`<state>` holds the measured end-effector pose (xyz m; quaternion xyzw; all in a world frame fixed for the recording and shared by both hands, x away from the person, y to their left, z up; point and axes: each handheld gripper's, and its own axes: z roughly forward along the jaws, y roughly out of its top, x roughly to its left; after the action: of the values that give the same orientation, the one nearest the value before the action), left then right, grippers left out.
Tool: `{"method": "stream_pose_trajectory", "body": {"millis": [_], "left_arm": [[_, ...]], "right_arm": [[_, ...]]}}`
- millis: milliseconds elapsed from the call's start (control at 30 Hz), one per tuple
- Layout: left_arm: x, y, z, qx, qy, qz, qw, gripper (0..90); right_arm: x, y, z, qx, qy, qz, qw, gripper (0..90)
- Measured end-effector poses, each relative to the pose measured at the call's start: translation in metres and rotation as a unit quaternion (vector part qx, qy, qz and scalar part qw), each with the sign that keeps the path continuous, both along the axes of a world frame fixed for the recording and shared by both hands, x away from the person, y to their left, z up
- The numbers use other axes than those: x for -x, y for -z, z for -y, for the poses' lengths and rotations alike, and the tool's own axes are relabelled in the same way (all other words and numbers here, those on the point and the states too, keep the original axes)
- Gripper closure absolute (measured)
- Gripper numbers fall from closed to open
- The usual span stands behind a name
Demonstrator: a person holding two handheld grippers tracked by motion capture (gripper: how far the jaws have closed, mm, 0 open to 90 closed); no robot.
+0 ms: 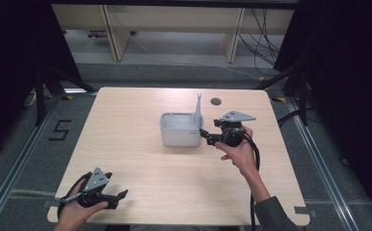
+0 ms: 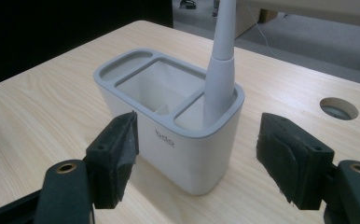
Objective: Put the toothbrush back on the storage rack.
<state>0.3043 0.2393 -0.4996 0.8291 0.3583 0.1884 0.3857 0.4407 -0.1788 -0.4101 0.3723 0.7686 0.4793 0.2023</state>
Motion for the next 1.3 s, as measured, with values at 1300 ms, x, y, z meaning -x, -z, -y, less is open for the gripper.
{"method": "stream_pose_trajectory", "body": {"millis": [1300], "left_arm": [[0.001,-0.001,0.001,0.02,-0.003,0.002,0.9998,15.0]], "right_arm": [[0.023,0.012,0.003,0.014,-0.015,-0.014,0.9997,28.5]]}}
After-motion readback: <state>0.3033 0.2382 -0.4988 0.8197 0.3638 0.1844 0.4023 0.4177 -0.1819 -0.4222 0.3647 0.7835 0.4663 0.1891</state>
